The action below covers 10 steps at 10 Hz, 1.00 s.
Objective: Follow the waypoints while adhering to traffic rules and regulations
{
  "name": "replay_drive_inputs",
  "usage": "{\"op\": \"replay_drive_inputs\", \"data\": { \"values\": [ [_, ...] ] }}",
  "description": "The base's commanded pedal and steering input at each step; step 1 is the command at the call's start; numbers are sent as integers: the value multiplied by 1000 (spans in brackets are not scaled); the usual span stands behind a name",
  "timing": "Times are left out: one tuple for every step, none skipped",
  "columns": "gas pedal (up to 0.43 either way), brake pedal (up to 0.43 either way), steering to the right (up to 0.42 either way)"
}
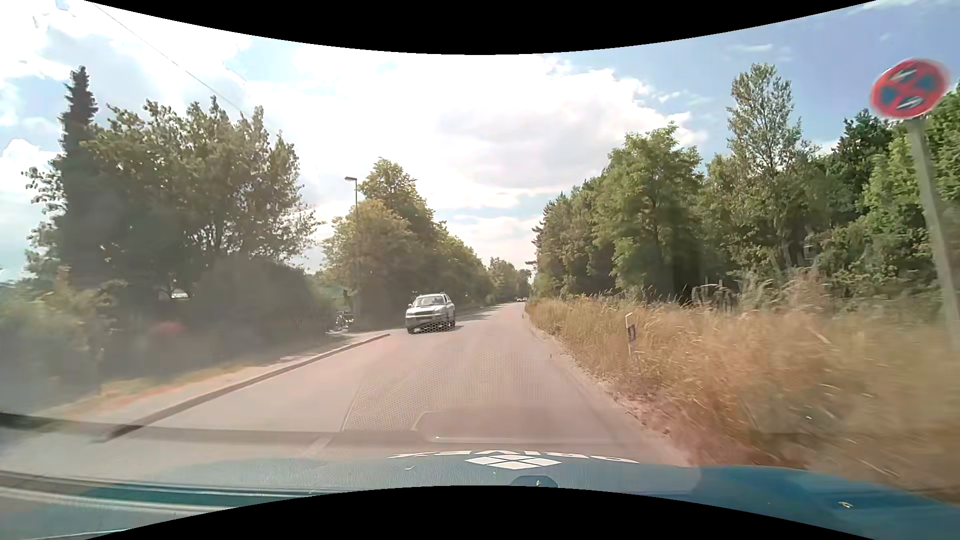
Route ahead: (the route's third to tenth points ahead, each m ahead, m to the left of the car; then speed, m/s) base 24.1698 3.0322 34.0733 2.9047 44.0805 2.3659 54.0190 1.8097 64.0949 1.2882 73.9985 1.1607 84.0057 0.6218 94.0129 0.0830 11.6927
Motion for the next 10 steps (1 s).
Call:
{"op": "replay_drive_inputs", "data": {
  "values": [
    [157, 0, 0],
    [169, 0, -1],
    [169, 0, -3],
    [169, 0, -3],
    [169, 0, -4],
    [169, 0, -4],
    [169, 0, -6],
    [169, 0, -6],
    [169, 0, -4],
    [169, 0, -1]
  ]
}}
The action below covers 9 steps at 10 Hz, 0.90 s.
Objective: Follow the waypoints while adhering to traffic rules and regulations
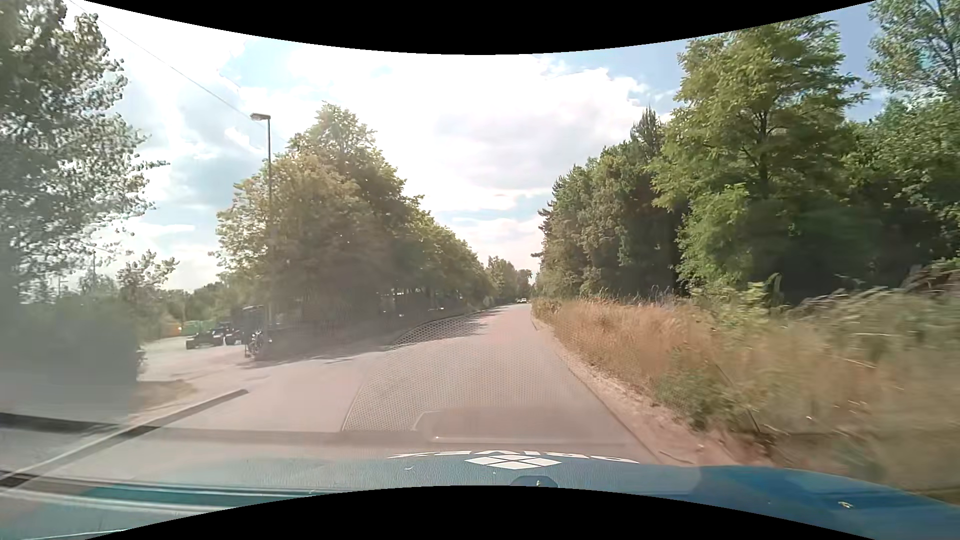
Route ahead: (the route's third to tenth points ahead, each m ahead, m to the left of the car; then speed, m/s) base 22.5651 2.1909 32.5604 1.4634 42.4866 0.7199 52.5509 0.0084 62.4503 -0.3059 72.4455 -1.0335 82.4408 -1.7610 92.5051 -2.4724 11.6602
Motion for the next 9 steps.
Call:
{"op": "replay_drive_inputs", "data": {
  "values": [
    [169, 0, 1],
    [169, 0, 1],
    [169, 0, 2],
    [169, 0, 2],
    [169, 0, 2],
    [169, 0, 2],
    [169, 0, 2],
    [169, 0, 3],
    [169, 0, 4]
  ]
}}
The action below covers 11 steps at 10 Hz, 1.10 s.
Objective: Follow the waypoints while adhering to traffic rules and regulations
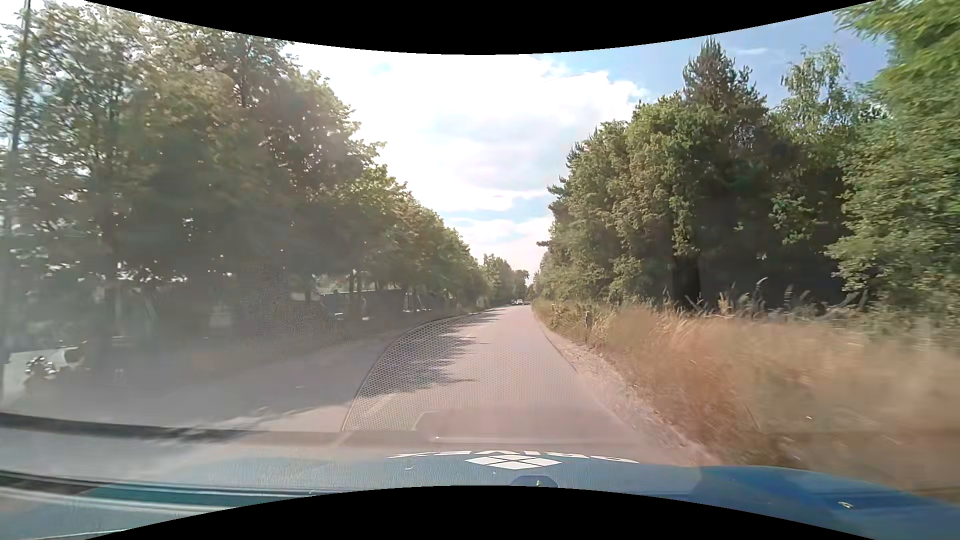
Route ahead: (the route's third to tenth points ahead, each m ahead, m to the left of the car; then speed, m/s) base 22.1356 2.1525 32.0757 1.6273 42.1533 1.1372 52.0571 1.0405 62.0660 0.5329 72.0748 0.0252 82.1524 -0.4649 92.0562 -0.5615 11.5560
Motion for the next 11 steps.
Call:
{"op": "replay_drive_inputs", "data": {
  "values": [
    [169, 0, 5],
    [169, 0, 5],
    [169, 0, 5],
    [169, 0, 7],
    [169, 0, 7],
    [169, 0, 9],
    [169, 0, 10],
    [169, 0, 10],
    [189, 0, 8],
    [189, 0, 8],
    [189, 0, 8]
  ]
}}
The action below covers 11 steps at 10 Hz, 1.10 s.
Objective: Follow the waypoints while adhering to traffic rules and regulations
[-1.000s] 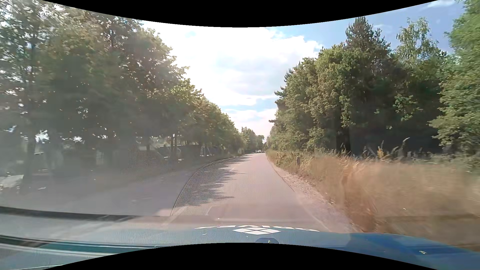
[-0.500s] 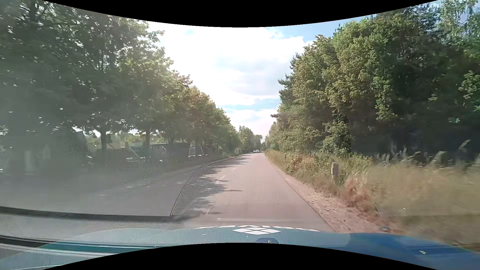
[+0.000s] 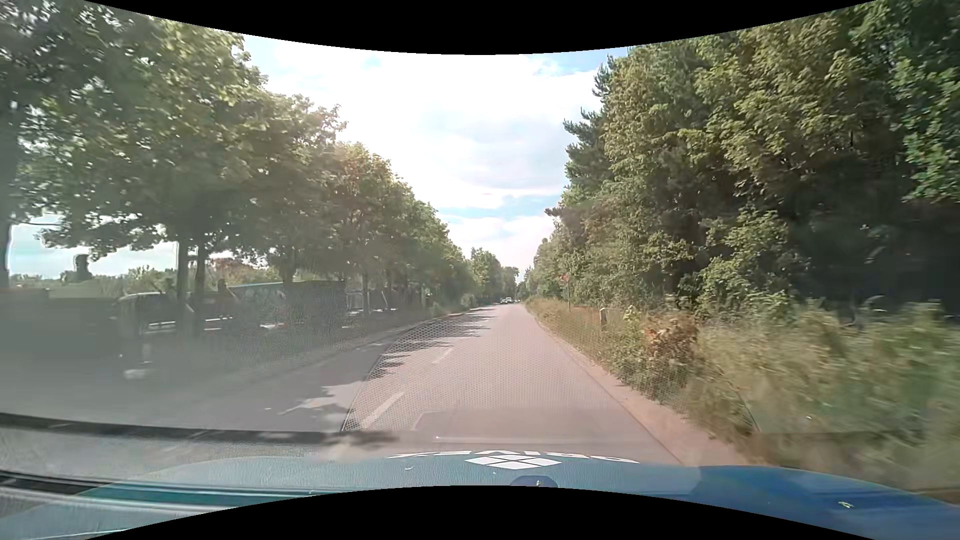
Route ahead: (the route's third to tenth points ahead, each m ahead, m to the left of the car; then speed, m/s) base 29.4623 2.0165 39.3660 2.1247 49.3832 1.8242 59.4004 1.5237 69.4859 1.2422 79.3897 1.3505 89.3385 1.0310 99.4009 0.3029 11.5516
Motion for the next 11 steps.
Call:
{"op": "replay_drive_inputs", "data": {
  "values": [
    [189, 0, 7],
    [189, 0, 8],
    [177, 0, 8],
    [169, 0, 9],
    [169, 0, 11],
    [157, 0, 11],
    [157, 0, 11],
    [157, 0, 11],
    [157, 0, 10],
    [157, 0, 10],
    [157, 0, 10]
  ]
}}
